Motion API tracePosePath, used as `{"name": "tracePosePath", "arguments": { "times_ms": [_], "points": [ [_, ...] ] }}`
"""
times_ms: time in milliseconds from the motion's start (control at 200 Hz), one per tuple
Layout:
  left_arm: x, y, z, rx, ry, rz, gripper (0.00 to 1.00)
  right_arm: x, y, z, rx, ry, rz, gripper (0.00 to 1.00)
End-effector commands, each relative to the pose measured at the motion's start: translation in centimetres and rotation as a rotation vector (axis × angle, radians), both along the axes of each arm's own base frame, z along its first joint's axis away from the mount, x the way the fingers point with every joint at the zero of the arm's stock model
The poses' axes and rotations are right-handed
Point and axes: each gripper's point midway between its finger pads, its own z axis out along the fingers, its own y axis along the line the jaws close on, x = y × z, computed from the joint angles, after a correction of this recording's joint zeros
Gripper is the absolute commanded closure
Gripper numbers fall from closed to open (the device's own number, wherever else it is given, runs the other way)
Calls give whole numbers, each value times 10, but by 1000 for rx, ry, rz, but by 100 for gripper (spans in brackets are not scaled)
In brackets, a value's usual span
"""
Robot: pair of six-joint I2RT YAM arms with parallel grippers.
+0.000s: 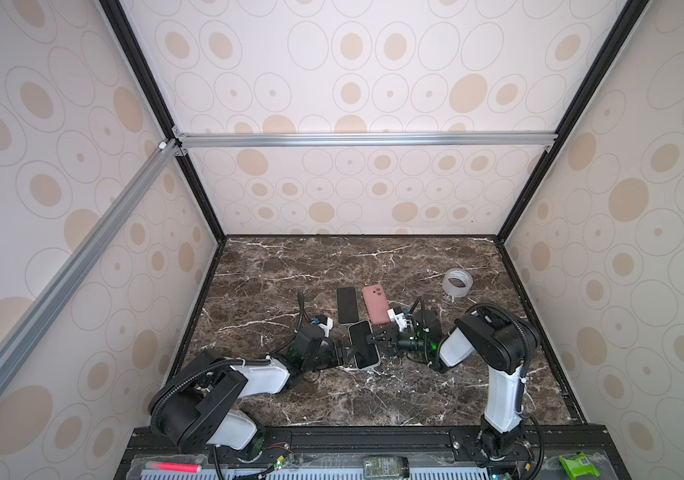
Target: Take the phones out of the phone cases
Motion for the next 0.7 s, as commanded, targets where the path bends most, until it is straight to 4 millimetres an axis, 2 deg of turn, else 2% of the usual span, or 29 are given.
{"name": "tracePosePath", "arguments": {
  "times_ms": [0,265,695],
  "points": [
    [3,-4,1,-64,27,29,40,-6,11,8,37,3,48,68],
    [5,-13,0,-119,22,16,46,-20,18,2,10,10,102,67],
    [4,-9,-3,-116,10,24,48,-21,25,0,6,6,109,78]
  ]
}}
